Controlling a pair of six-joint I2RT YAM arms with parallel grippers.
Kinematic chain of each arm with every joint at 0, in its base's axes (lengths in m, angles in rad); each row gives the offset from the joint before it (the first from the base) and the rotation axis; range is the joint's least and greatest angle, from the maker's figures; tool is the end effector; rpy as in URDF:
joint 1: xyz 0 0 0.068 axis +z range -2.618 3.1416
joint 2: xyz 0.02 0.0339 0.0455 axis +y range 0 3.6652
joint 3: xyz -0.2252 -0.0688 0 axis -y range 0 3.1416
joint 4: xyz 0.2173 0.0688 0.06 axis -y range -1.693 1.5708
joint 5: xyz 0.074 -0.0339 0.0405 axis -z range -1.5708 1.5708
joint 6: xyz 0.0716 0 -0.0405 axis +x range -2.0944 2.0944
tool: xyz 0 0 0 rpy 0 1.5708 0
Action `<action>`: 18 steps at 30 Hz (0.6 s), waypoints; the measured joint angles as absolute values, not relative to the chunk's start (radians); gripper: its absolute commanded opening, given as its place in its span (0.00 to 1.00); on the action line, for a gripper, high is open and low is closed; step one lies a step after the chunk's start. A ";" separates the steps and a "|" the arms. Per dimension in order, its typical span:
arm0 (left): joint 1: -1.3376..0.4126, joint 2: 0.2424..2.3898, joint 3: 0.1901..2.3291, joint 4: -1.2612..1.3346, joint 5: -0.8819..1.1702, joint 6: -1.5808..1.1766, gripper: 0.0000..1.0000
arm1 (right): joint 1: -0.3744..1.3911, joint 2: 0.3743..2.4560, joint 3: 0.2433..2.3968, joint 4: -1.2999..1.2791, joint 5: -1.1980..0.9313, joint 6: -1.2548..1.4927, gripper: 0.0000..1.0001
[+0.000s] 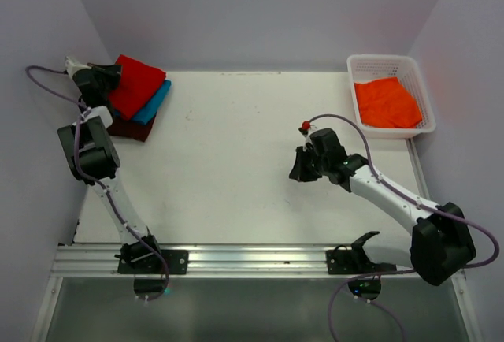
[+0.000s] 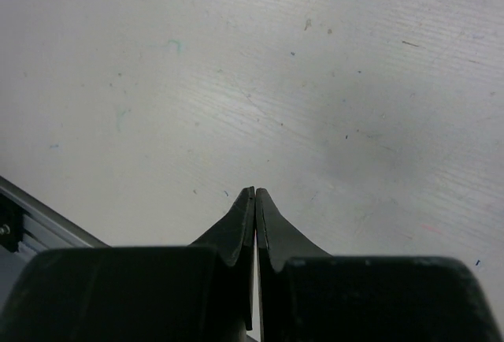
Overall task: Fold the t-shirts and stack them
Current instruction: Put the neatly folded tshirt into the corner of the board with the left arm
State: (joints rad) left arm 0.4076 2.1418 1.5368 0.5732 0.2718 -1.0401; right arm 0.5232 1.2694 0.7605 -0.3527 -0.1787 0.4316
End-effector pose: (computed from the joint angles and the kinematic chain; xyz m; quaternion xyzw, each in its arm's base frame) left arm 0.4643 0.1796 0.2242 -0.4007 0.5956 -0.3069 0.6249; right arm 0.2242 0.1440 0.1654 -0.0737 0.9316 0.2332 0.2687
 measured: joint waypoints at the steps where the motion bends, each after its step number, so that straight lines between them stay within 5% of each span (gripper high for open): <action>1: 0.407 2.178 1.535 0.575 0.280 -1.034 0.00 | 0.523 1.247 0.760 -0.353 -0.178 0.434 0.00; 13: 0.401 2.335 1.444 0.699 0.367 -1.048 0.00 | 0.523 1.122 0.762 -0.385 -0.164 0.433 0.00; 15: 0.400 2.304 1.427 0.701 0.391 -1.062 0.19 | 0.523 1.115 0.762 -0.387 -0.158 0.433 0.02; 17: 0.395 2.254 1.416 0.691 0.419 -1.074 0.94 | 0.523 1.098 0.762 -0.387 -0.149 0.434 0.18; 18: 0.389 2.215 1.413 0.685 0.435 -1.082 1.00 | 0.523 1.086 0.762 -0.387 -0.146 0.437 0.29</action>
State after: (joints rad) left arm 0.3889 2.2154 1.4128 0.6849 0.4355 -1.0821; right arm 0.5232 1.0859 0.7624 -0.3870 -0.1463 0.4366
